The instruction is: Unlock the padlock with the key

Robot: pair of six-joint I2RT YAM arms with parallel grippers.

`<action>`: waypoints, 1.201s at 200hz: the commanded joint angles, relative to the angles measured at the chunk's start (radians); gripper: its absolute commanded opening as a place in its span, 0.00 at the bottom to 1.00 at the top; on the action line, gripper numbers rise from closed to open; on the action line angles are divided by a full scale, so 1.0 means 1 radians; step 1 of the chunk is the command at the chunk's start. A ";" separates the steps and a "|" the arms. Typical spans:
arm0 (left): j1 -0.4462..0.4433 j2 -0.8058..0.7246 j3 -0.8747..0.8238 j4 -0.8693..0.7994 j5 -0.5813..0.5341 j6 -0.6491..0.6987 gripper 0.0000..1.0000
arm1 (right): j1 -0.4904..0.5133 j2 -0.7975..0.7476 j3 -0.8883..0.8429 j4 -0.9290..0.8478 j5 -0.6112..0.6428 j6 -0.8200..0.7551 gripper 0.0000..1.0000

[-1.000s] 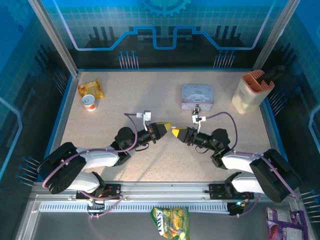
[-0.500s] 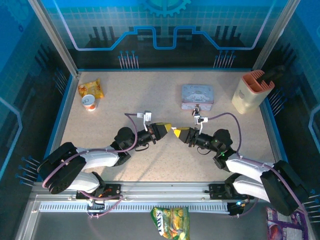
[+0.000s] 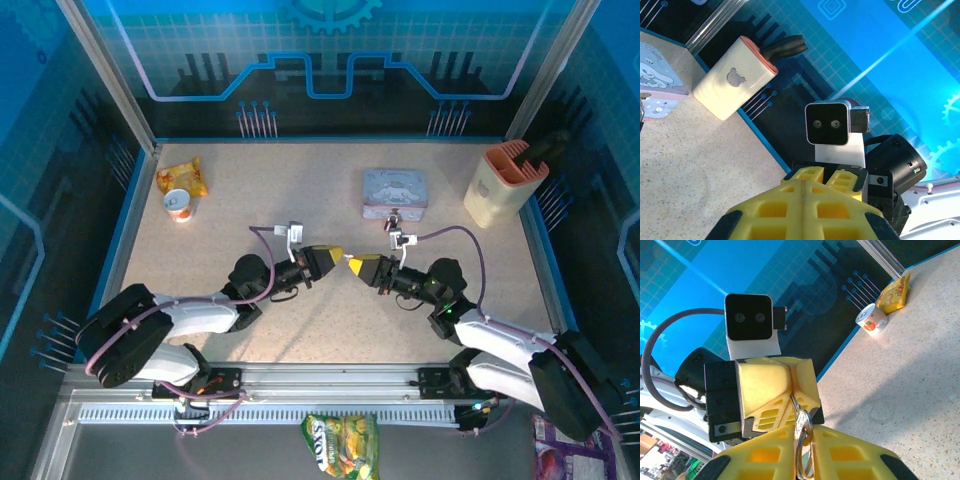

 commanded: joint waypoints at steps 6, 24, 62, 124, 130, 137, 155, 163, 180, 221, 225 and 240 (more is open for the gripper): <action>0.007 0.030 -0.015 0.080 0.021 -0.006 0.00 | 0.018 -0.006 0.040 0.041 -0.015 0.008 0.16; 0.007 0.039 -0.014 0.092 0.019 -0.009 0.00 | 0.021 0.001 0.042 0.062 -0.020 0.018 0.17; 0.006 0.042 -0.010 0.088 0.027 -0.006 0.00 | 0.027 0.006 0.048 0.047 -0.023 0.009 0.17; 0.000 0.051 -0.005 0.087 0.027 0.000 0.00 | 0.029 0.001 0.057 0.020 -0.008 -0.004 0.09; 0.000 0.050 -0.003 0.086 0.028 0.002 0.00 | 0.029 -0.002 0.059 0.010 -0.005 -0.007 0.08; 0.000 0.050 -0.002 0.084 0.026 0.003 0.00 | 0.029 -0.007 0.060 -0.005 -0.002 -0.011 0.07; 0.000 0.044 -0.002 0.073 0.024 0.008 0.00 | 0.029 -0.027 0.069 -0.064 0.008 -0.029 0.03; 0.000 0.042 -0.003 0.068 0.025 0.012 0.01 | 0.030 -0.035 0.072 -0.086 0.011 -0.038 0.01; 0.001 0.024 -0.003 0.041 0.031 0.031 0.13 | 0.028 -0.063 0.085 -0.148 0.009 -0.059 0.00; 0.035 -0.083 0.022 -0.162 0.036 0.100 0.49 | -0.013 -0.250 0.187 -0.663 0.109 -0.249 0.00; 0.038 -0.091 0.028 -0.186 0.040 0.105 0.51 | -0.017 -0.273 0.200 -0.721 0.131 -0.276 0.00; 0.046 -0.125 0.053 -0.290 0.028 0.131 0.56 | -0.032 -0.356 0.252 -0.951 0.240 -0.363 0.00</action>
